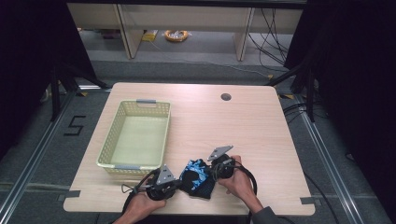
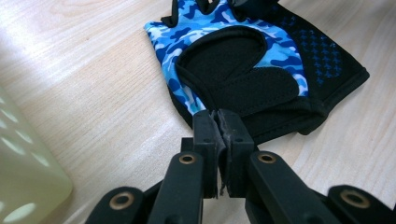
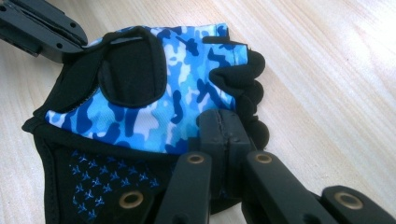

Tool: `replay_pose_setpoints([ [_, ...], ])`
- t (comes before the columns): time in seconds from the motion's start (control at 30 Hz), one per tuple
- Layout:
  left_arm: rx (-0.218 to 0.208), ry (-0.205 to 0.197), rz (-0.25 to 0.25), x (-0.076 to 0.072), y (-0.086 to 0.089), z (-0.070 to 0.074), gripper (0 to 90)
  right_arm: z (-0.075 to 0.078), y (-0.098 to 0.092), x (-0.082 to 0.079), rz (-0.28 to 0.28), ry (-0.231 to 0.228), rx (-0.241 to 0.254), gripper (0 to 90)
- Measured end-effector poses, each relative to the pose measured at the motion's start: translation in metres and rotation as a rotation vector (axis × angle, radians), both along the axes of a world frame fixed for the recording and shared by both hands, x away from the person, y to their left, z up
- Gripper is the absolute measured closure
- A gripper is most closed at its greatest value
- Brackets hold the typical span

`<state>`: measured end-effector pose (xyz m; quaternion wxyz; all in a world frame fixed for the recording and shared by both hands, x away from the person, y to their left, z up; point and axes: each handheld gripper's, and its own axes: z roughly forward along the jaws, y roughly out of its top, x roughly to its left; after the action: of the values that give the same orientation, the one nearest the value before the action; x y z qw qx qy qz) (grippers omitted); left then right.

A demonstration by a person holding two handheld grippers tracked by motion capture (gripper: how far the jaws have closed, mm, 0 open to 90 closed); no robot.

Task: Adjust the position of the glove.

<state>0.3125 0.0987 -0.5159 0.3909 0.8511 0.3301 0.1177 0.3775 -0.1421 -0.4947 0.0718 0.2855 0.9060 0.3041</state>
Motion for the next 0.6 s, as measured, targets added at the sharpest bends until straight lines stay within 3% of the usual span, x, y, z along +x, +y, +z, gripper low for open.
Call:
replay_pose_setpoints([
  [0.03,0.026,-0.015,-0.009,0.001,0.002,0.001,86.6,0.002,0.000,-0.001,-0.001,0.004,-0.013,90.0],
  [0.07,0.002,0.001,-0.001,-0.001,0.001,0.002,86.8,0.002,0.001,-0.001,-0.009,-0.009,-0.002,90.0],
  [0.17,-0.007,-0.022,-0.016,-0.003,0.003,0.010,87.0,0.011,-0.003,-0.003,-0.002,-0.014,0.016,90.0],
  [0.2,-0.019,-0.019,-0.020,-0.005,0.003,0.014,87.0,0.013,-0.003,-0.002,-0.012,-0.047,0.026,90.0],
  [0.27,-0.040,-0.029,-0.031,-0.009,0.003,0.024,87.0,0.021,-0.007,-0.005,0.013,-0.055,0.052,90.0],
  [0.33,-0.089,-0.025,-0.036,-0.013,0.000,0.030,87.0,0.028,-0.011,-0.008,0.009,-0.076,0.063,90.0],
  [0.4,-0.089,-0.041,-0.057,-0.017,-0.002,0.036,87.0,0.034,-0.015,-0.011,0.014,-0.079,0.069,90.0],
  [0.43,-0.119,-0.034,-0.056,-0.019,-0.004,0.036,87.0,0.038,-0.017,-0.013,0.020,-0.076,0.071,90.0],
  [0.47,-0.115,-0.012,-0.068,-0.020,-0.005,0.038,86.9,0.039,-0.018,-0.015,0.008,-0.084,0.081,90.0],
  [0.53,-0.133,-0.013,-0.070,-0.022,-0.010,0.035,86.8,0.040,-0.022,-0.015,0.004,-0.088,0.079,90.0],
  [0.6,-0.140,0.012,-0.081,-0.023,-0.015,0.032,86.7,0.038,-0.026,-0.016,-0.005,-0.077,0.077,90.0],
])
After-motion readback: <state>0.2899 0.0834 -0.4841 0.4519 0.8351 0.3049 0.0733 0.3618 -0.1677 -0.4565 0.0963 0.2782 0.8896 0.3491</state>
